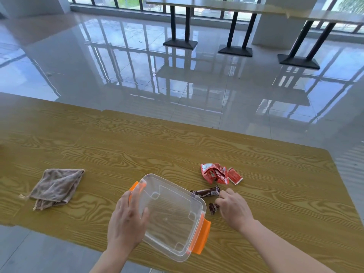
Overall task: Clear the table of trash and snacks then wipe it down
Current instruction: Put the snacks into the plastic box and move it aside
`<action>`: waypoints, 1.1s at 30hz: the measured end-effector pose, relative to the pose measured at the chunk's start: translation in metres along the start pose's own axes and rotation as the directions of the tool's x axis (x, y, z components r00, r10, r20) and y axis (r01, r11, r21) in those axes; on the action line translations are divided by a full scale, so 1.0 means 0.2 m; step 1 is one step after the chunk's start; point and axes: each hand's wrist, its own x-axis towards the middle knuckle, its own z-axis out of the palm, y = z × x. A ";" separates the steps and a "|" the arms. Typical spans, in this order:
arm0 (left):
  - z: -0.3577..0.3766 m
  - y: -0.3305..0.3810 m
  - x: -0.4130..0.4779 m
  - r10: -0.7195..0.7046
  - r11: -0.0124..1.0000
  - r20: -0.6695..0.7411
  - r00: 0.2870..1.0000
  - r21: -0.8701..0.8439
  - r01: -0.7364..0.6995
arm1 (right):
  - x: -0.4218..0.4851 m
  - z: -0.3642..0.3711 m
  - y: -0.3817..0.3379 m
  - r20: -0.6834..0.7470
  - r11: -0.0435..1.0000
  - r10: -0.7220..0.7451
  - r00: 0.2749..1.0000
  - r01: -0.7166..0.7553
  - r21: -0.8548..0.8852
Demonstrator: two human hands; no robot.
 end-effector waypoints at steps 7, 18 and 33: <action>0.00 0.01 -0.01 -0.040 0.999 0.008 0.999 0.007 0.040 | -0.02 -0.13 -0.06 -0.165 0.967 0.149 0.975 -0.110 0.229; -0.01 0.03 -0.01 -0.058 0.998 0.013 0.998 0.009 0.058 | 0.15 -0.23 -0.12 -0.149 0.906 0.172 0.974 -0.097 0.412; 0.02 0.09 -0.01 -0.108 0.994 -0.081 0.991 -0.009 0.108 | 0.17 -0.40 -0.63 0.221 0.946 -0.250 0.943 0.189 0.264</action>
